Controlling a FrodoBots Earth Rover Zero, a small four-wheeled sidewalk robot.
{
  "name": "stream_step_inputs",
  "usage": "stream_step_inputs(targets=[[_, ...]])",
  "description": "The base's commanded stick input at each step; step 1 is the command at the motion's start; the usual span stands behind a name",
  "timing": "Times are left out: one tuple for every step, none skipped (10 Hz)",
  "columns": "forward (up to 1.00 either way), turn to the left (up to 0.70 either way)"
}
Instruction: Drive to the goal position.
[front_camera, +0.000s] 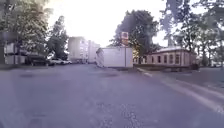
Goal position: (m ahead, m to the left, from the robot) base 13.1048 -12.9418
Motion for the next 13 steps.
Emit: stream_step_inputs(targets=[[0.7,-0.35],[0.7,-0.35],[0.7,-0.35],[0.7,-0.35],[0.7,-0.35],[0.7,-0.35],[0.7,-0.35],[0.7,-0.35],[0.7,-0.35],[0.7,-0.35],[0.7,-0.35],[0.7,-0.35],[0.7,-0.35]])
